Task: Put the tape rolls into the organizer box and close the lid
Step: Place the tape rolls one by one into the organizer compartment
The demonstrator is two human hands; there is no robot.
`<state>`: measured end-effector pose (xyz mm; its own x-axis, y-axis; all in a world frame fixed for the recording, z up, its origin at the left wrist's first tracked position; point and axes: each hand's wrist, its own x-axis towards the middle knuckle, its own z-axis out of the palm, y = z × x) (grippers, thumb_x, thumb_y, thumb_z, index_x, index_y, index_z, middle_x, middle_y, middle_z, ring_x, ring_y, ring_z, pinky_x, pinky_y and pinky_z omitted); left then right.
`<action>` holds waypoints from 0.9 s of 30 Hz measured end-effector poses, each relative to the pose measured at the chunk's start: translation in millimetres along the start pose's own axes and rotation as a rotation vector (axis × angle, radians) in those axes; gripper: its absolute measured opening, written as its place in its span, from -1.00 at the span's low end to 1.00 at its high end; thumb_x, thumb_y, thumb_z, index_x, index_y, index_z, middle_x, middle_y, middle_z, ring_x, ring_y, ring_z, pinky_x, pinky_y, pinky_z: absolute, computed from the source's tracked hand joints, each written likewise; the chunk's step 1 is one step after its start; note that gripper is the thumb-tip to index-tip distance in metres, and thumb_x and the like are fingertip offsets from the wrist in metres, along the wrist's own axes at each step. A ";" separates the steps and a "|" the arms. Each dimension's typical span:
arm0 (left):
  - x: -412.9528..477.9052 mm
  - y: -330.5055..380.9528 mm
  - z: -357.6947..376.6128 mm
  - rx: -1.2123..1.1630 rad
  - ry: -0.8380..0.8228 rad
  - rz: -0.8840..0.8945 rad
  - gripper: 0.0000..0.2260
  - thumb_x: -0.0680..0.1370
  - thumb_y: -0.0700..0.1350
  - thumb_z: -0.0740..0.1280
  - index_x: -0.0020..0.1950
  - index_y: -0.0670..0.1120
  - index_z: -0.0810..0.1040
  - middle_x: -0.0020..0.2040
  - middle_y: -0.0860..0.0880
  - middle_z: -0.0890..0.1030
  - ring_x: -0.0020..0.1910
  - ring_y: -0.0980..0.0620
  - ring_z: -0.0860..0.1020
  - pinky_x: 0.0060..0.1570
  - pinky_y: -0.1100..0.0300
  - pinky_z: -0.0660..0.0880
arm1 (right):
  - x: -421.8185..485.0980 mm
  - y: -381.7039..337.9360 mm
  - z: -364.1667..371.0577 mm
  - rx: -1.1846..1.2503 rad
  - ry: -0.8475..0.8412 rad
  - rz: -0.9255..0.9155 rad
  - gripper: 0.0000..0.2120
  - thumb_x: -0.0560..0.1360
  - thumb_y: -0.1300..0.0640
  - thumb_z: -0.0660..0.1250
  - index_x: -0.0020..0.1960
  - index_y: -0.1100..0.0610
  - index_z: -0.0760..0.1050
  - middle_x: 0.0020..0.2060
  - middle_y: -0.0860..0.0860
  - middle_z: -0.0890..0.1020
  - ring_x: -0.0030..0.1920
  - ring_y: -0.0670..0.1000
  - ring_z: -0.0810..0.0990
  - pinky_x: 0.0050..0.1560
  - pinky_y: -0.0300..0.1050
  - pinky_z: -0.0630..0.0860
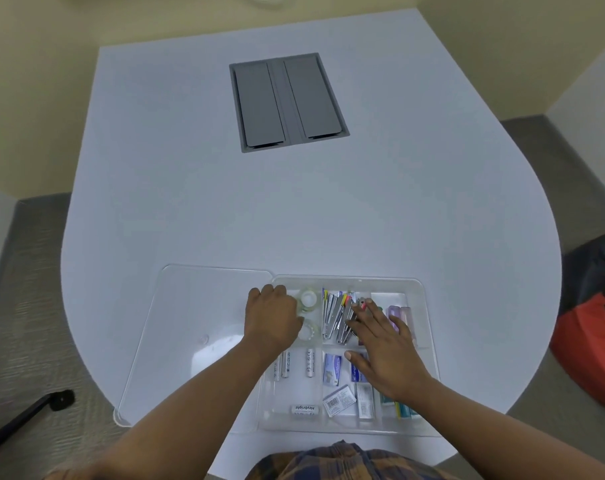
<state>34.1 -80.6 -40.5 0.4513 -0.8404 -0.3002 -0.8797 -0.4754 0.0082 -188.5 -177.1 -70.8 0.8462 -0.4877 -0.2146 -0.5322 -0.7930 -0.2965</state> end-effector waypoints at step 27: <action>-90.0 -79.5 109.6 -0.400 -0.119 -0.314 -0.18 0.34 0.45 -0.36 0.42 -0.03 -0.46 0.49 -0.02 -0.40 0.50 0.01 -0.35 0.48 -0.09 -0.18 | 90.1 -69.2 -32.5 -0.194 -0.466 -0.115 -0.57 0.56 -0.05 0.15 0.33 0.16 0.41 0.46 0.00 0.31 0.28 0.19 0.49 0.15 0.15 0.51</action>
<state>47.0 61.3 -118.7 0.6433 -0.6170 -0.4533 -0.5683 -0.7816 0.2572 -74.6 -178.1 -39.4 0.7740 -0.2143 -0.5958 -0.3849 -0.9064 -0.1739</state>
